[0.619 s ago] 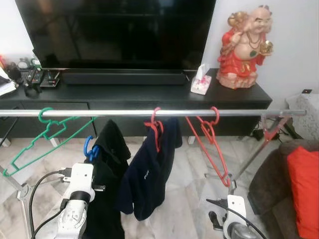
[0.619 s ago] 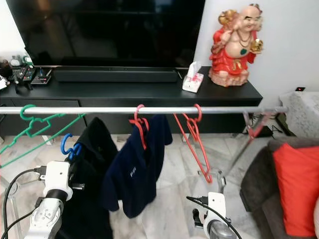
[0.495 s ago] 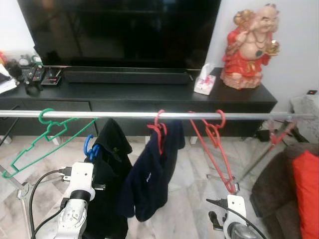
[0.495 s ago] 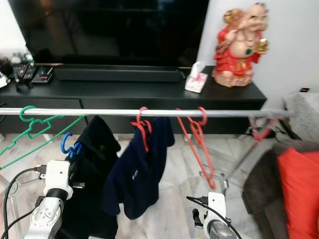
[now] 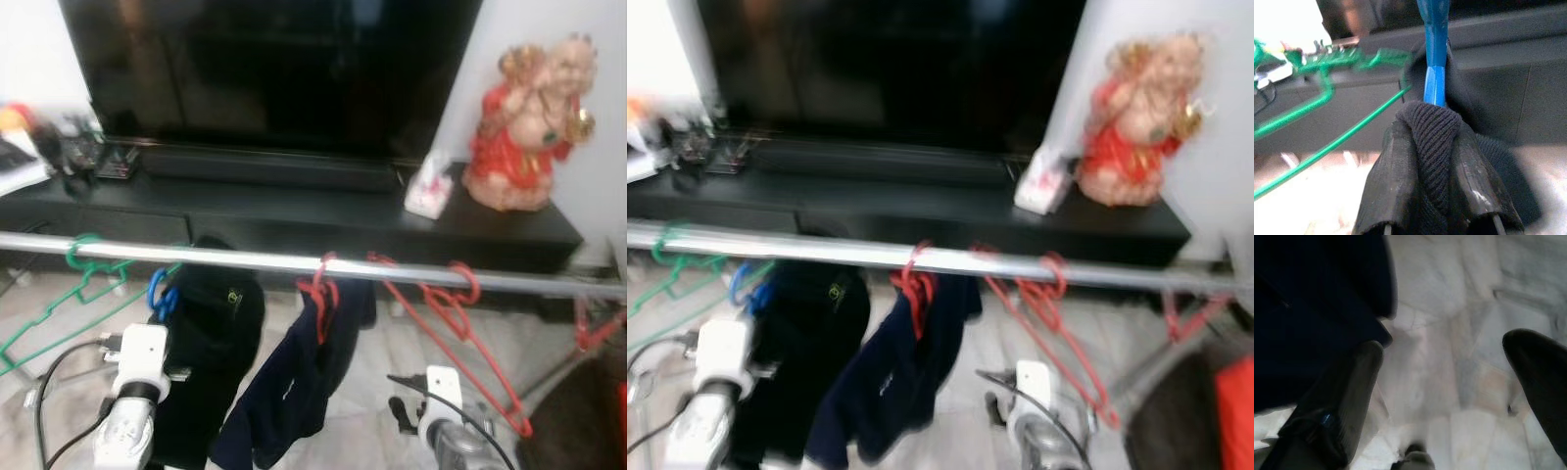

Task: Hang hanger

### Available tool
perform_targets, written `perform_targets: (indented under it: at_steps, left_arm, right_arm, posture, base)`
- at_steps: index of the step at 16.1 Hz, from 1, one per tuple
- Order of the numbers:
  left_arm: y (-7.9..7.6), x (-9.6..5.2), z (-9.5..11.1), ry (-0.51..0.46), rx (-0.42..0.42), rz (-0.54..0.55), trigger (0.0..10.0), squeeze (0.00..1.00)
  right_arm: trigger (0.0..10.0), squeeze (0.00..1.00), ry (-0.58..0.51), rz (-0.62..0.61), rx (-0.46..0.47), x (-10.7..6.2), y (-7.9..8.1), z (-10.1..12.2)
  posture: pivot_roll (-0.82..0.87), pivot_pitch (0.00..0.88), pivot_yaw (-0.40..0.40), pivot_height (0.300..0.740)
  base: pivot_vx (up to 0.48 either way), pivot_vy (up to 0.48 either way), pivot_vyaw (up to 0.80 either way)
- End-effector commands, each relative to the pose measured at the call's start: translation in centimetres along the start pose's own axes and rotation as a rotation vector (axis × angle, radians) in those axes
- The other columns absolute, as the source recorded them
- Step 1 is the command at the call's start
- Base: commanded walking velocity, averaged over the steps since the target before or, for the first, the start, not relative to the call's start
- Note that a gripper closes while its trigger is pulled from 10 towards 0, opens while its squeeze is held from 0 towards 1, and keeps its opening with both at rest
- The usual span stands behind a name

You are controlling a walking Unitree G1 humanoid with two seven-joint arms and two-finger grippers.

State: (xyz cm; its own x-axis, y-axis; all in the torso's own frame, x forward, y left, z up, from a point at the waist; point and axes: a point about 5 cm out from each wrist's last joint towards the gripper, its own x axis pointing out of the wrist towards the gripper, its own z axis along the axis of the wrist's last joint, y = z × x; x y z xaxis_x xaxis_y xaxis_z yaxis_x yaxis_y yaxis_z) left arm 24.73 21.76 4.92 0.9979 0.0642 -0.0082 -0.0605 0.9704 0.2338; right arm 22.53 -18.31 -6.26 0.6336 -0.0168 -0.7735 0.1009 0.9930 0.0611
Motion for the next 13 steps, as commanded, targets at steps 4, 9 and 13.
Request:
perform_targets:
  at_steps: [4, 9, 13]
  left_arm:
    - [-2.3, 0.2, 1.5, -0.089, 0.025, -0.108, 10.0, 0.00]
    - [-2.6, 1.1, 1.8, -0.068, 0.044, -0.097, 10.0, 0.00]
    - [-1.6, 2.0, 2.2, -0.064, 0.030, -0.006, 10.0, 0.00]
  right_arm:
    - [10.0, 0.00, 0.062, -0.066, 0.007, -0.6, -2.4, -1.9]
    - [10.0, 0.00, 0.062, -0.065, 0.002, -0.6, -2.5, -1.9]
    - [10.0, 0.00, 0.061, -0.066, 0.003, -0.6, -2.5, -1.8]
  posture:
    - [-0.02, 0.000, -0.064, 0.740]
    - [-0.02, 0.000, -0.068, 0.740]
    - [-0.02, 0.000, -0.071, 0.740]
  base:
    - [0.000, 0.000, 0.00]
    - [0.000, 0.000, 0.00]
    - [0.000, 0.000, 0.00]
